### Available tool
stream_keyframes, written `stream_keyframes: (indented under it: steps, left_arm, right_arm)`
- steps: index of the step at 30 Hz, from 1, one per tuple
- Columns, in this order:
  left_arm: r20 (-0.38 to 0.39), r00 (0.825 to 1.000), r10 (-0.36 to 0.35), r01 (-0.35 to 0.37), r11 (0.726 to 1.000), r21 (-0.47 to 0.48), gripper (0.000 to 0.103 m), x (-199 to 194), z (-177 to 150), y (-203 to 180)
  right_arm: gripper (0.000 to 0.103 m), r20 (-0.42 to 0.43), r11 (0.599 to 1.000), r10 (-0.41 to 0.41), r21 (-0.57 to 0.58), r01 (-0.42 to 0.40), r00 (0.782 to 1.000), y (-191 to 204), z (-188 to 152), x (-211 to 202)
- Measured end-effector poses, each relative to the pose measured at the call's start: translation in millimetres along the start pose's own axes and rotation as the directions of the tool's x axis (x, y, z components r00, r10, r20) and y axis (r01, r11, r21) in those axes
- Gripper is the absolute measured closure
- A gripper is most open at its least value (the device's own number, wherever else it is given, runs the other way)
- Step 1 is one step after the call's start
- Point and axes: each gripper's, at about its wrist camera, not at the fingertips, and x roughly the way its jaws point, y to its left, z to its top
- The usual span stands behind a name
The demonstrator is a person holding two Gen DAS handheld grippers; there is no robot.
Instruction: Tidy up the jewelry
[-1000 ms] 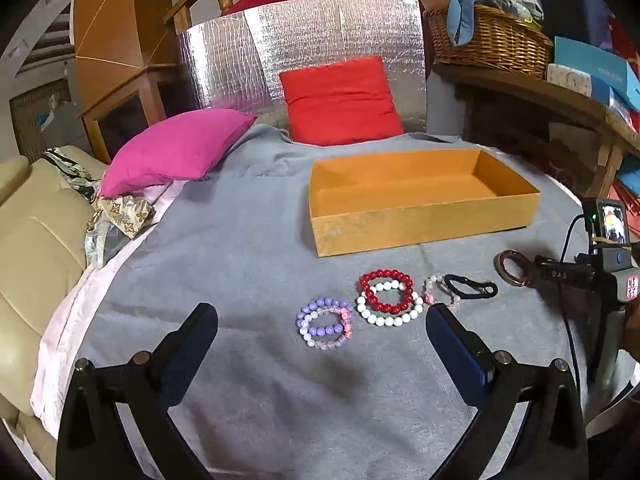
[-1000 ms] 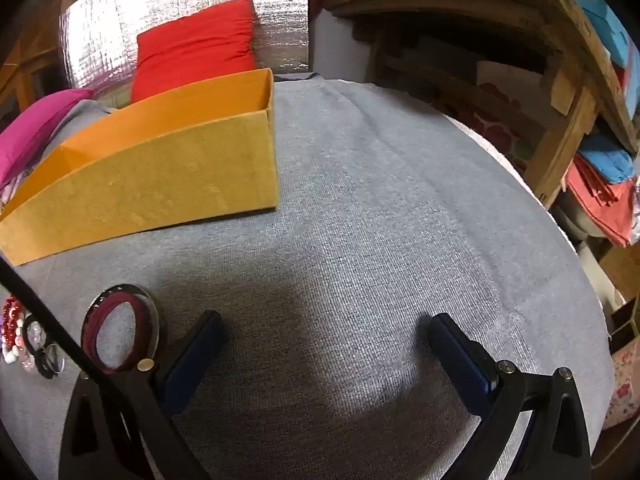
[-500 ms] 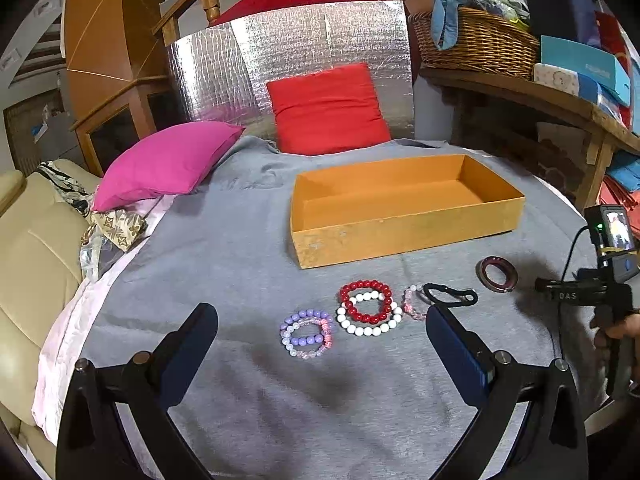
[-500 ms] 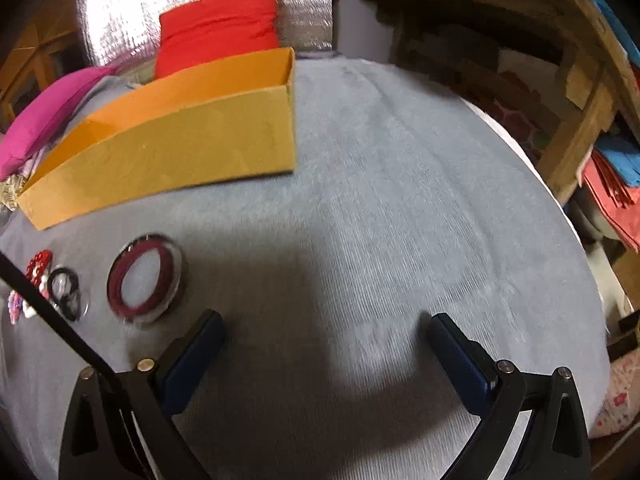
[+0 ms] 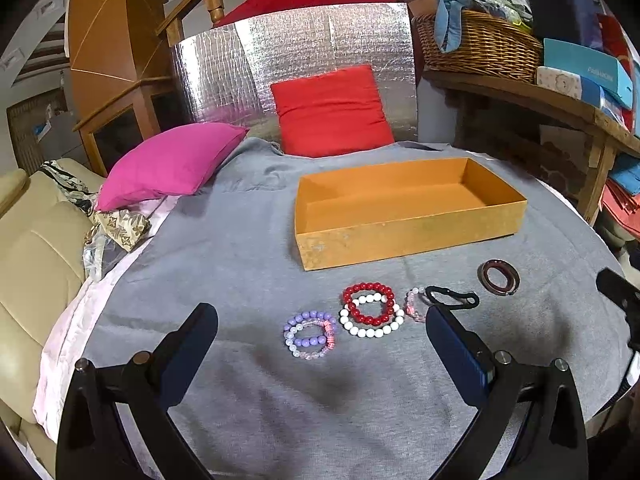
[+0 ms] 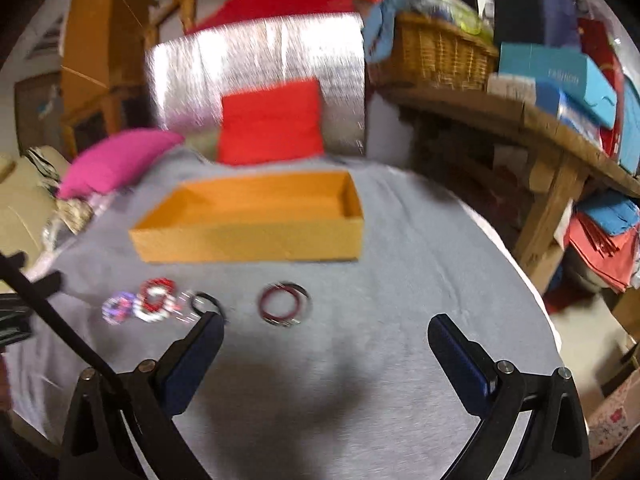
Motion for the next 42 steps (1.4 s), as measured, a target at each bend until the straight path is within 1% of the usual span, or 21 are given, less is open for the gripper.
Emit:
stream_keyframes:
  steps: [1, 3, 5, 8, 13, 16, 23, 27, 32, 37, 39, 40, 42]
  left_arm:
    - [-0.002, 1.000, 0.002, -0.002, 1.000, -0.001, 0.000, 1, 0, 0]
    - [-0.004, 1.000, 0.004, -0.004, 1.000, -0.002, 0.000, 2, 0, 0]
    - [-0.009, 1.000, 0.007, -0.007, 1.000, 0.000, 0.000, 5, -1, 0]
    - [-0.016, 1.000, 0.011, -0.011, 1.000, 0.000, 0.000, 8, -2, 0]
    - [-0.031, 0.999, 0.018, -0.018, 1.000, 0.005, 0.000, 16, -4, 0]
    - [-0.044, 0.999, 0.022, -0.022, 1.000, 0.009, 0.000, 22, -5, 0]
    - [-0.067, 0.997, 0.028, -0.027, 0.999, 0.019, 0.000, 35, -10, 2]
    - [-0.099, 0.995, 0.021, -0.020, 1.000, 0.018, 0.000, 48, -15, 8]
    - [-0.151, 0.988, 0.034, -0.032, 0.999, 0.019, 0.000, 69, -25, 23]
    - [-0.203, 0.979, 0.012, -0.015, 1.000, -0.010, 0.000, 89, -30, 41]
    - [-0.215, 0.976, -0.022, 0.017, 1.000, -0.025, 0.000, 96, -29, 46]
    - [-0.216, 0.975, -0.043, 0.036, 0.999, -0.033, 0.000, 98, -28, 49]
    - [-0.221, 0.972, -0.074, 0.064, 0.997, -0.053, 0.000, 103, -26, 55]
  right_arm:
    - [0.000, -0.002, 1.000, 0.017, 0.009, -0.017, 1.000, 1, 2, 1]
    - [0.000, -0.045, 0.997, 0.073, 0.030, -0.071, 0.996, 12, 9, 8]
    - [0.000, -0.055, 0.995, 0.087, 0.057, -0.084, 0.995, 18, 15, 13]
    - [0.000, -0.087, 0.993, 0.110, 0.062, -0.105, 0.990, 25, 22, 23]
    - [0.000, -0.119, 0.990, 0.127, 0.080, -0.118, 0.985, 31, 15, 43]
    - [0.000, -0.133, 0.988, 0.142, 0.079, -0.133, 0.981, 36, 7, 49]
    - [0.000, -0.149, 0.985, 0.165, 0.075, -0.155, 0.975, 41, 5, 55]
    - [0.000, -0.159, 0.985, 0.166, 0.070, -0.157, 0.973, 41, 3, 60]
    - [0.000, -0.177, 0.987, 0.159, 0.061, -0.150, 0.971, 34, 0, 66]
    - [0.000, -0.200, 0.990, 0.136, 0.058, -0.127, 0.970, 25, -1, 75]
    - [0.001, -0.213, 0.990, 0.139, 0.064, -0.128, 0.967, 22, -1, 81]
    - [0.002, -0.223, 0.989, 0.142, 0.067, -0.130, 0.965, 21, -1, 85]
    - [0.007, -0.239, 0.987, 0.155, 0.073, -0.142, 0.958, 20, 0, 92]
